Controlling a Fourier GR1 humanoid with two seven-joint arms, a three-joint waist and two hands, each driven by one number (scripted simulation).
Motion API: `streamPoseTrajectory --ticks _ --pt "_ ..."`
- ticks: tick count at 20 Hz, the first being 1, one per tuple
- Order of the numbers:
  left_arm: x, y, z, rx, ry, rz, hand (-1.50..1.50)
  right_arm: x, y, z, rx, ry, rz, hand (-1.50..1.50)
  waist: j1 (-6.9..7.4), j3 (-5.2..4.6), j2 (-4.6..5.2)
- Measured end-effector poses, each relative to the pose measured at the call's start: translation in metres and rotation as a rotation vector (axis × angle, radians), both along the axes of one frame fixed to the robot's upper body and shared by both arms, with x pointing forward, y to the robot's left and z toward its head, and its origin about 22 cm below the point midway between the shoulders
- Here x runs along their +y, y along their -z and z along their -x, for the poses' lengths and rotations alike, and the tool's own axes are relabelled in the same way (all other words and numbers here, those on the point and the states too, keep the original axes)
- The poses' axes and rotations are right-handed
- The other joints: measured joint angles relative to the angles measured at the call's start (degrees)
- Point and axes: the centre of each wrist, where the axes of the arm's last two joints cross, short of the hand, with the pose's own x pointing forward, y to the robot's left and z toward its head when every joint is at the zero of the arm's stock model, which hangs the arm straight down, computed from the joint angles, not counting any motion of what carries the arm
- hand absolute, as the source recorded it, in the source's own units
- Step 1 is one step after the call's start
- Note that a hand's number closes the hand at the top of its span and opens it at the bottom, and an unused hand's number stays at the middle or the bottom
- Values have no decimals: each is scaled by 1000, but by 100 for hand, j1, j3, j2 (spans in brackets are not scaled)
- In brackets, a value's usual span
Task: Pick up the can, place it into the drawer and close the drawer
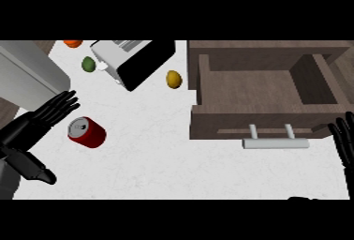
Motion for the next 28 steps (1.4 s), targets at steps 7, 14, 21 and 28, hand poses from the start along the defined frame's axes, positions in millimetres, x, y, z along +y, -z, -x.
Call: streamPoseTrajectory --ticks 7,14,21,28 --pt "14 24 -8 19 -66 -42 -150 1 2 1 -2 -5 0 -150 -19 -1 5" --pt "27 44 -11 35 -115 -95 -150 2 6 -5 -5 -6 -3 -150 -47 -4 15" --pt "33 68 -4 52 -136 -135 -150 -1 4 1 -14 -5 0 -150 -64 -7 21" --pt "32 78 -5 63 -145 -153 -150 6 1 3 -17 -7 2 -150 -75 -9 26"
